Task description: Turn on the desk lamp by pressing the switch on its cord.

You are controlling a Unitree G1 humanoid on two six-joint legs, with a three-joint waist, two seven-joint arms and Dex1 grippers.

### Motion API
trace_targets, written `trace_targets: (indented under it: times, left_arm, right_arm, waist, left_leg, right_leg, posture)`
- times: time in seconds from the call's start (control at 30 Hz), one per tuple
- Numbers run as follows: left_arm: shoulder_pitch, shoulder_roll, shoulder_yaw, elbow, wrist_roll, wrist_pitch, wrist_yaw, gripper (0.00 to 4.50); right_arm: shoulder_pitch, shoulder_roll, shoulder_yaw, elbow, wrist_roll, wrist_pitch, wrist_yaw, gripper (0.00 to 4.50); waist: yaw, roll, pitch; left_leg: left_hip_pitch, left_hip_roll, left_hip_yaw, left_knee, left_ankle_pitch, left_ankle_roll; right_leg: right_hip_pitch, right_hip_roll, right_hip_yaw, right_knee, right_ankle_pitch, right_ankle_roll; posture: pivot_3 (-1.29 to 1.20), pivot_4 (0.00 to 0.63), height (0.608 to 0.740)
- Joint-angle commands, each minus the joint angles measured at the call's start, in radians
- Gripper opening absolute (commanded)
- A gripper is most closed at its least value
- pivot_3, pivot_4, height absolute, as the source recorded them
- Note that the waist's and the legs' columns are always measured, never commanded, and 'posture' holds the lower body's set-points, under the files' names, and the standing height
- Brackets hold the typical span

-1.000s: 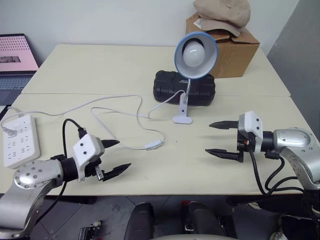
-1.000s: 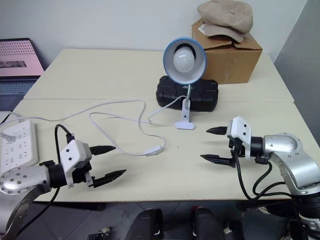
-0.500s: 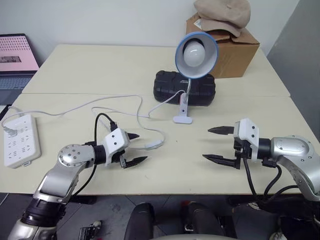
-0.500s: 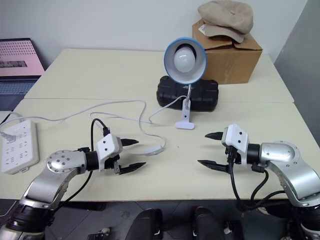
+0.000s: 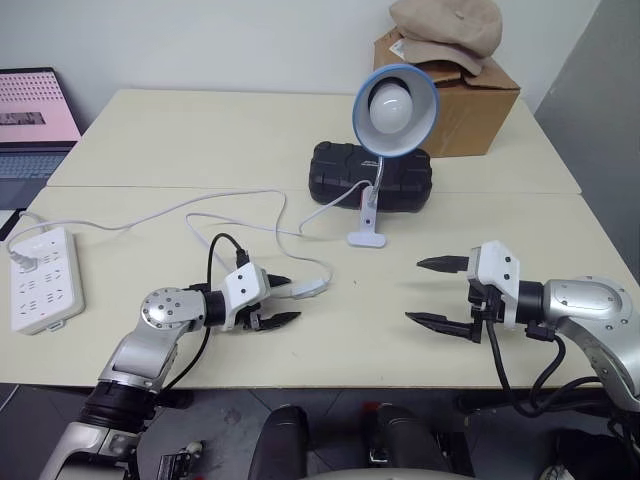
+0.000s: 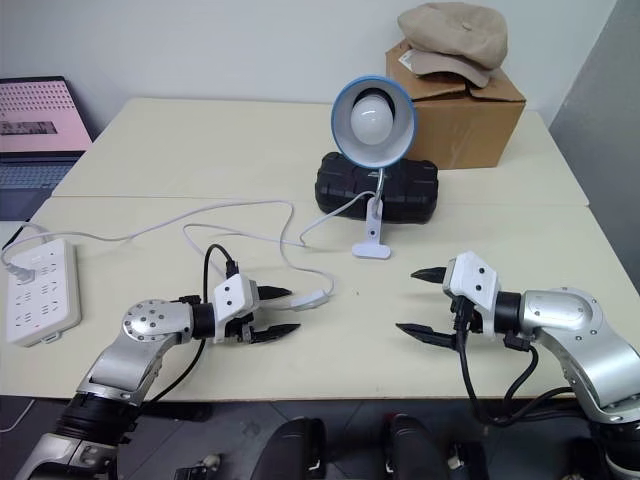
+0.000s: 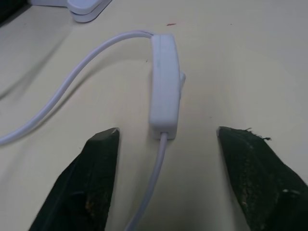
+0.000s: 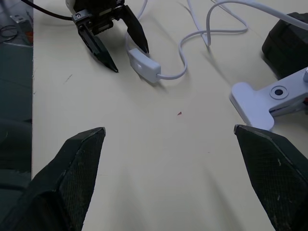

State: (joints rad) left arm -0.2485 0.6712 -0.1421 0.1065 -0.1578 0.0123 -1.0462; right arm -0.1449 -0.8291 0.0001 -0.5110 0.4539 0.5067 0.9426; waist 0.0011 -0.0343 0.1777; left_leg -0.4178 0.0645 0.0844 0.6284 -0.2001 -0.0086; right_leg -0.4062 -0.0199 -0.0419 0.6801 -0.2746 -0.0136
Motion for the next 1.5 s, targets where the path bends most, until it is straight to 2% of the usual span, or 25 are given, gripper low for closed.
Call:
trace_targets:
  times: [0.03, 0.1, 0.2, 0.23, 0.33, 0.37, 0.5, 0.63, 0.7, 0.77, 0.93, 1.17, 1.5]
  left_arm:
    - [-0.024, -0.022, -0.001, 0.023, 0.01, -0.029, 0.005, 2.37]
    - [-0.029, -0.033, -0.004, 0.033, 0.014, -0.036, 0.006, 2.06]
    - [-0.029, -0.039, -0.004, 0.038, 0.016, -0.043, 0.002, 1.3]
    - [-0.03, -0.04, -0.004, 0.039, 0.016, -0.044, 0.002, 1.25]
    - [-0.031, -0.044, -0.005, 0.041, 0.017, -0.048, 0.0, 0.49]
    - [-0.03, -0.043, -0.006, 0.036, 0.015, -0.052, -0.006, 0.38]
    - [-0.018, -0.027, 0.001, -0.012, -0.002, -0.037, -0.027, 0.38]
    - [-0.016, -0.01, 0.01, -0.069, -0.019, -0.001, -0.04, 0.38]
    - [-0.013, 0.001, 0.013, -0.109, -0.029, 0.026, -0.047, 0.38]
    - [-0.014, 0.009, 0.01, -0.132, -0.003, 0.025, -0.032, 0.38]
    - [-0.006, 0.01, 0.008, -0.191, 0.004, 0.076, 0.002, 0.38]
    - [0.004, 0.012, 0.007, -0.24, -0.001, 0.122, 0.019, 0.38]
    - [0.014, 0.015, 0.012, -0.289, -0.012, 0.166, 0.024, 0.38]
  right_arm:
    - [-0.003, -0.008, -0.028, -0.039, 0.012, -0.002, -0.005, 4.5]
    - [-0.004, -0.009, -0.027, -0.038, 0.012, -0.002, -0.003, 4.5]
    - [-0.005, -0.01, -0.027, -0.039, 0.012, -0.001, -0.002, 4.5]
    - [-0.006, -0.01, -0.027, -0.038, 0.012, -0.001, -0.001, 4.5]
    - [-0.016, -0.008, -0.022, -0.037, 0.012, -0.005, 0.002, 4.5]
    - [-0.029, 0.001, -0.021, -0.04, 0.028, 0.01, -0.002, 4.5]
    - [-0.097, 0.027, 0.015, -0.05, 0.047, 0.037, -0.006, 4.5]
    - [-0.211, 0.066, 0.104, -0.038, 0.035, 0.067, -0.002, 4.5]
    - [-0.297, 0.116, 0.189, -0.007, -0.005, 0.081, -0.013, 4.5]
    - [-0.388, 0.176, 0.304, 0.059, -0.109, 0.046, -0.03, 4.5]
    - [-0.512, 0.299, 0.45, 0.16, -0.197, 0.055, -0.028, 4.5]
    - [-0.562, 0.342, 0.546, 0.29, -0.31, -0.04, 0.019, 4.5]
    - [-0.566, 0.4, 0.579, 0.388, -0.413, -0.087, 0.022, 4.5]
  waist:
    - [0.0, 0.0, 0.0]
    - [0.0, 0.0, 0.0]
    - [0.0, 0.0, 0.0]
    - [0.0, 0.0, 0.0]
    - [0.0, 0.0, 0.0]
    - [0.0, 0.0, 0.0]
    - [-0.001, 0.0, 0.0]
    - [-0.005, 0.0, 0.0]
    - [-0.004, 0.0, 0.0]
    - [-0.01, 0.0, 0.0]
    - [-0.005, 0.0, 0.0]
    - [-0.001, -0.001, 0.0]
    - [-0.003, -0.001, 0.0]
  left_leg:
    - [0.0, 0.0, 0.0, 0.0, 0.0, 0.0]
    - [0.0, 0.0, 0.0, 0.0, 0.0, 0.0]
    - [0.0, 0.0, 0.0, 0.0, 0.0, 0.0]
    - [0.0, 0.0, 0.0, 0.0, 0.0, 0.0]
    - [0.0, 0.0, 0.0, 0.0, 0.0, 0.0]
    - [0.0, 0.0, 0.0, 0.0, 0.0, 0.0]
    - [0.0, 0.0, 0.0, 0.0, 0.0, 0.0]
    - [0.0, 0.0, 0.0, 0.0, 0.0, 0.0]
    - [0.0, 0.0, 0.0, 0.0, 0.0, 0.0]
    - [0.0, 0.0, 0.0, 0.0, 0.0, 0.0]
    - [0.0, 0.001, 0.0, 0.0, 0.0, 0.0]
    - [-0.002, 0.0, 0.001, 0.001, 0.0, 0.0]
    - [-0.001, 0.001, 0.001, 0.001, 0.0, 0.0]
  right_leg:
    - [0.0, 0.0, 0.0, 0.0, 0.0, 0.0]
    - [0.0, 0.0, 0.0, 0.0, 0.0, 0.0]
    - [0.0, 0.0, 0.0, 0.0, 0.0, 0.0]
    - [0.0, 0.0, 0.0, 0.0, 0.0, 0.0]
    - [0.0, 0.0, 0.0, 0.0, 0.0, 0.0]
    - [0.0, 0.0, 0.0, 0.0, 0.0, 0.0]
    - [0.0, 0.0, 0.0, 0.0, 0.0, 0.0]
    - [0.0, 0.0, 0.0, 0.0, 0.0, 0.0]
    - [0.0, 0.0, 0.0, 0.0, 0.0, 0.0]
    - [-0.001, 0.001, 0.001, 0.0, 0.0, 0.0]
    - [-0.001, 0.001, 0.001, 0.001, 0.0, 0.0]
    - [-0.001, 0.0, 0.0, 0.0, 0.0, 0.0]
    - [-0.001, 0.001, 0.0, 0.001, 0.0, 0.0]
  posture:
    - [0.0, 0.15, 0.74]
    - [0.0, 0.15, 0.74]
    - [0.0, 0.15, 0.74]
    - [0.0, 0.15, 0.74]
    - [0.0, 0.15, 0.74]
    - [0.0, 0.15, 0.74]
    - [0.0, 0.15, 0.74]
    - [0.0, 0.15, 0.74]
    - [0.0, 0.15, 0.74]
    - [0.0, 0.15, 0.74]
    - [0.0, 0.15, 0.74]
    - [0.0, 0.15, 0.74]
    - [0.0, 0.15, 0.74]
